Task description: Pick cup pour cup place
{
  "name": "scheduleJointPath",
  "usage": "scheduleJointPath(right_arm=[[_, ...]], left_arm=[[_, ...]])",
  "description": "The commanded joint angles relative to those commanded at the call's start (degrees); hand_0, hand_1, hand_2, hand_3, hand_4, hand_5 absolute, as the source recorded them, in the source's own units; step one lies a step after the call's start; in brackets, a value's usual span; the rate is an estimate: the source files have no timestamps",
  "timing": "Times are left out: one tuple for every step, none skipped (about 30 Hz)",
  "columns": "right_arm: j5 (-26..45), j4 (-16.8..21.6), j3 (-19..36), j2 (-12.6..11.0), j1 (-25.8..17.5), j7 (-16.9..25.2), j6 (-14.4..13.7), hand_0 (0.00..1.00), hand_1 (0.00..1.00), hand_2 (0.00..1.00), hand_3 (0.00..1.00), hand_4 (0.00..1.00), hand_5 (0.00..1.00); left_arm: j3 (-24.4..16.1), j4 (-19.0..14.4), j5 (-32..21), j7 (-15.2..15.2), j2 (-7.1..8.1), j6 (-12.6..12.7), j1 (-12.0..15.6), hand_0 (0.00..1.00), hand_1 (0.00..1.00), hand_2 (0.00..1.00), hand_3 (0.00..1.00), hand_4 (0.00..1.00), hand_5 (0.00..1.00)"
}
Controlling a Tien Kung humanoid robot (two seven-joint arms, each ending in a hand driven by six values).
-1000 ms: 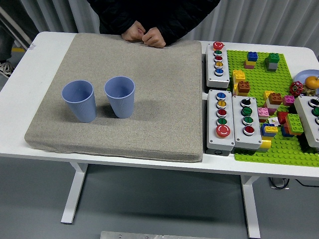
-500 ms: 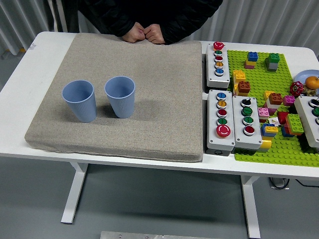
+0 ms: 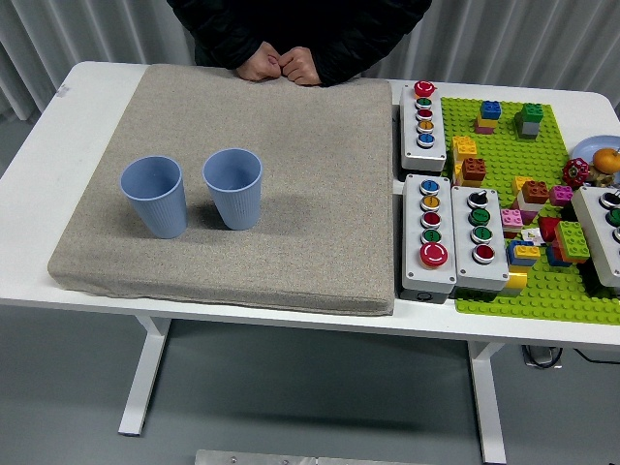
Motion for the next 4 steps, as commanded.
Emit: scheduleJointPath(right_arm=[[-0.01,0.00,0.05,0.00,-0.07,-0.02,0.01,0.712,0.650,0.616,0.583,0.002,0.059],[-0.01,0.00,0.06,0.00,-0.08,-0.03,0.01,0.712,0.650,0.616,0.583,0.002,0.059],[-0.04,0.00,0.11,-0.04,-0.17,-0.07,0.02,0.712,0.650,0.616,0.583,0.002,0.059],[0.05,0.00,0.11,-0.07,-0.29,-0.05,0.02,0.712,0.650,0.616,0.583,0.002,0.059]], left_arm=[[0.05,0.02,0.08,0.02,-0.03,0.03,0.04,0.827,0.814,0.909,0.911,0.808,0.998],[0.06,0.03,0.10,0.03,-0.04,0.03,0.05,0.827,0.814,0.909,0.911,0.808,0.998],[0.03,0.03,0.15,0.07,-0.09,0.04,0.15,0.827,0.814,0.909,0.911,0.808,0.998],[0.04,0.03,0.17,0.07,-0.12,0.05,0.20,0.827,0.814,0.909,0.911,0.808,0.998]])
